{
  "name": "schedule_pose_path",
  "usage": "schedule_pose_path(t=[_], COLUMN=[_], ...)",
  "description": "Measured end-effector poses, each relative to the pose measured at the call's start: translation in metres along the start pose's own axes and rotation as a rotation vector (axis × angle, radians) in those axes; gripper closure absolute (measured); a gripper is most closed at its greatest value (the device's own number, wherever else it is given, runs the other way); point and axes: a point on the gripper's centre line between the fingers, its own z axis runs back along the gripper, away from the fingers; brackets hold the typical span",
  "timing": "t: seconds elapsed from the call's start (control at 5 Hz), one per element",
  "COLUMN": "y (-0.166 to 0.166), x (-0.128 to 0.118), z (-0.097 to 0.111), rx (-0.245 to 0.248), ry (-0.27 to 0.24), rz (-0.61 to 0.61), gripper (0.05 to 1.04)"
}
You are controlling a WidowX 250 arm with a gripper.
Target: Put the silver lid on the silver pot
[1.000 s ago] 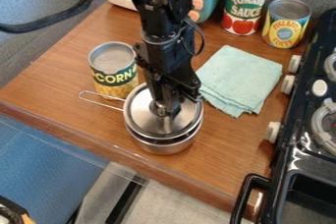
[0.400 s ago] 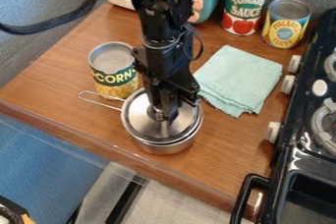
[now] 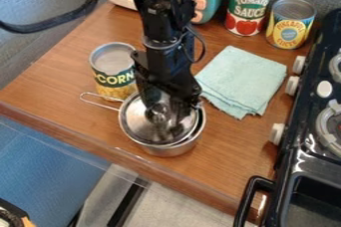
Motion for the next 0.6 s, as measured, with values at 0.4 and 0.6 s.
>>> schedule_pose_path(t=[0.4, 0.6], y=[-0.012, -0.012], x=[-0.002, -0.004], z=[0.041, 0.043], rx=[0.004, 0.002], ry=[-0.042, -0.030], rz=[0.004, 0.007], gripper=[0.073, 0.079])
